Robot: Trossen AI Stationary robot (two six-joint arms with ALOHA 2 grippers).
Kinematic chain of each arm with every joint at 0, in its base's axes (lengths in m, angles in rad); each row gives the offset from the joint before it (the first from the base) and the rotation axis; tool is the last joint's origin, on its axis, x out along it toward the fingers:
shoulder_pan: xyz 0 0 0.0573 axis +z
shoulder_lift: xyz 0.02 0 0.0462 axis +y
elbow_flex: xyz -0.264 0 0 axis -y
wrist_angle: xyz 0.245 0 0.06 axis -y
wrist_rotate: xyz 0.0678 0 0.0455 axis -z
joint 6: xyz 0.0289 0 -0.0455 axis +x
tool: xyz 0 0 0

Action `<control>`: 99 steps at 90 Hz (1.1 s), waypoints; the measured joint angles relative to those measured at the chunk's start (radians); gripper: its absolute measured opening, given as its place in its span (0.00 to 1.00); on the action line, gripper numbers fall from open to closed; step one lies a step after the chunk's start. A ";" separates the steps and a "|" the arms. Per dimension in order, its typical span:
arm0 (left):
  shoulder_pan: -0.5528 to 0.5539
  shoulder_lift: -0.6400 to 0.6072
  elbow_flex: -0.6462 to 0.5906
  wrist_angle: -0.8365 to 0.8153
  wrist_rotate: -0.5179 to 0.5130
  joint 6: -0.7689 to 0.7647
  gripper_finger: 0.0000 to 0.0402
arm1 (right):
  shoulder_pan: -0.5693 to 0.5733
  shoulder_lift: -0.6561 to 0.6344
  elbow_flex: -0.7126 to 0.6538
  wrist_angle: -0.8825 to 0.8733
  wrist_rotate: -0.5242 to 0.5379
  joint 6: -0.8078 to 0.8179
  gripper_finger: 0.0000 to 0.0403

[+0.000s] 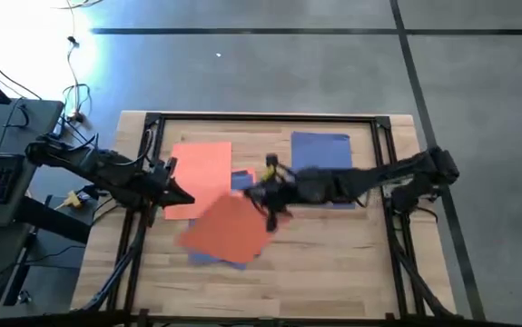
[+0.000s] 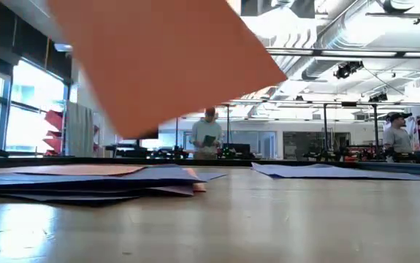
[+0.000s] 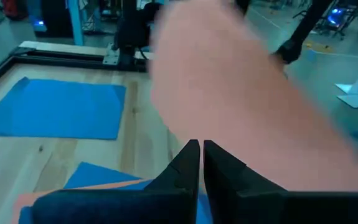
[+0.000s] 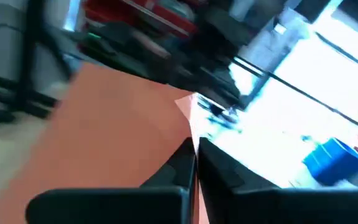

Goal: Organize paper
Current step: Stack the orange paper on top of the orange paper

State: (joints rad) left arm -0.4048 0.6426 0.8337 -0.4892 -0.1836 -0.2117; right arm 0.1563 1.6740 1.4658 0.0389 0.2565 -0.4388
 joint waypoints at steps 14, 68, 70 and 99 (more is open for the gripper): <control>-0.042 -0.023 0.051 -0.063 -0.019 0.096 0.00 | -0.190 0.043 -0.001 0.080 -0.033 -0.116 0.00; -0.081 -0.147 0.216 -0.307 -0.366 0.381 0.00 | -0.447 0.420 0.303 0.372 -0.558 -0.189 0.00; -0.081 -0.151 0.216 -0.322 -0.369 0.369 0.00 | -0.437 0.421 0.318 0.343 -0.567 -0.189 0.00; -0.081 -0.154 0.128 -0.437 -0.300 0.132 0.00 | -0.238 0.434 0.341 0.161 -0.689 -0.323 0.00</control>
State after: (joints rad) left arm -0.4862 0.4890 0.9619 -0.9263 -0.4834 -0.0797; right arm -0.0813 2.1079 1.8066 0.2001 -0.4328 -0.7617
